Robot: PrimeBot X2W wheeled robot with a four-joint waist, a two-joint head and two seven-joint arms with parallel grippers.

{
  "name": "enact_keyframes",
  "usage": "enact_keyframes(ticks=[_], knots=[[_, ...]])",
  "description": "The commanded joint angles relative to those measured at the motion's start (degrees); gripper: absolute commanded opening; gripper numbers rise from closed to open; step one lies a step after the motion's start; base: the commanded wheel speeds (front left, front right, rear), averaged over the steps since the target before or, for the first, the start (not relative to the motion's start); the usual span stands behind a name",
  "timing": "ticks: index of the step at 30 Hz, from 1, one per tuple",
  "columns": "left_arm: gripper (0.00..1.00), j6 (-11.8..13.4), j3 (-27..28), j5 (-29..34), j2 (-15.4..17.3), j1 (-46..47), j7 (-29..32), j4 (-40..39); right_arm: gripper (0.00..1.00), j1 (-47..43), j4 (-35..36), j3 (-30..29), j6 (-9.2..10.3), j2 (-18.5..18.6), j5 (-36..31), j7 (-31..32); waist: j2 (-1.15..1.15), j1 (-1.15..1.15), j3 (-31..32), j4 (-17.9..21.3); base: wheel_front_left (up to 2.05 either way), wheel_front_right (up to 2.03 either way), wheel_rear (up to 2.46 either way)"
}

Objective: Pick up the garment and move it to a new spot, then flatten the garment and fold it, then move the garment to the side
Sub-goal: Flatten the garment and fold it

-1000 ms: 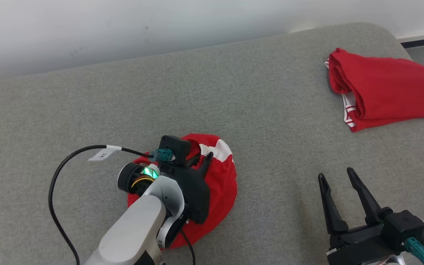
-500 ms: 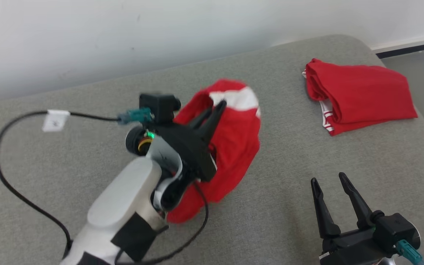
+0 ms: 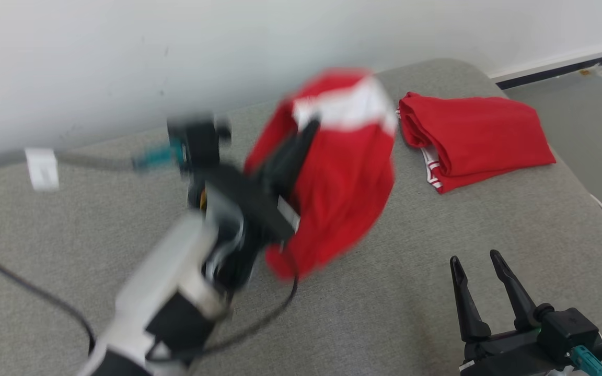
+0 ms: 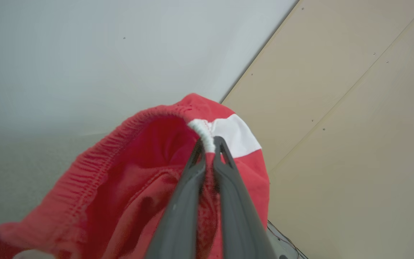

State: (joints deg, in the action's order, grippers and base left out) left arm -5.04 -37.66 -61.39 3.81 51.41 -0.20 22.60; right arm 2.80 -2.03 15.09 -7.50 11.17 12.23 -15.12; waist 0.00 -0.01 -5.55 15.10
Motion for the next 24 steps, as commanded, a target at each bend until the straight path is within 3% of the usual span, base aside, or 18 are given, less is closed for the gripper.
enact_keyframes(ticks=[1,8,9,10,11,12,18,24], knots=[[0.00,-0.69,-1.04,0.26,1.51,-3.31,-0.73,0.84,1.00,-0.46,0.23,-0.06,0.02,-0.30,-0.18,-0.05,0.00,0.01,-0.41,-0.39,0.00,0.00,0.00],[0.00,-2.26,-6.62,1.32,5.07,-15.54,-4.38,2.77,1.00,-0.70,0.47,-0.78,0.02,0.36,-0.46,-0.04,0.00,0.01,-0.85,-2.43,0.00,0.00,0.00],[0.05,-2.30,-6.70,1.39,5.58,-16.52,-5.01,2.54,1.00,-0.88,0.51,-0.90,0.02,0.57,-0.50,-0.05,0.00,0.01,-0.74,-2.91,0.00,0.00,0.00],[0.43,-2.33,-6.92,1.49,5.87,-17.48,-5.44,2.18,1.00,-1.13,0.51,-1.09,0.02,0.79,-0.54,-0.04,0.00,0.01,-0.60,-3.41,0.00,0.00,0.00],[0.94,-2.34,-7.10,1.68,6.11,-18.22,-5.82,1.74,1.00,-1.30,0.51,-1.14,0.02,0.85,-0.54,-0.04,0.00,0.01,-0.44,-3.87,0.00,0.00,0.00],[1.00,-2.25,-7.31,1.81,6.29,-18.83,-5.90,1.36,1.00,-1.44,0.50,-1.36,0.02,0.90,-0.57,-0.05,0.00,0.01,-0.22,-4.45,0.00,0.00,0.00],[1.00,-0.88,-8.23,2.05,6.88,-20.19,-4.73,-1.77,1.00,-2.22,0.34,-0.78,0.02,0.94,-0.50,-0.05,0.00,0.01,0.82,-6.13,0.00,0.00,0.00],[1.00,2.06,-8.81,1.86,6.40,-19.08,-2.07,-4.83,1.00,-2.01,-0.01,0.32,0.02,1.12,-0.10,-0.04,0.00,0.01,1.97,-6.15,0.00,0.00,0.00]])
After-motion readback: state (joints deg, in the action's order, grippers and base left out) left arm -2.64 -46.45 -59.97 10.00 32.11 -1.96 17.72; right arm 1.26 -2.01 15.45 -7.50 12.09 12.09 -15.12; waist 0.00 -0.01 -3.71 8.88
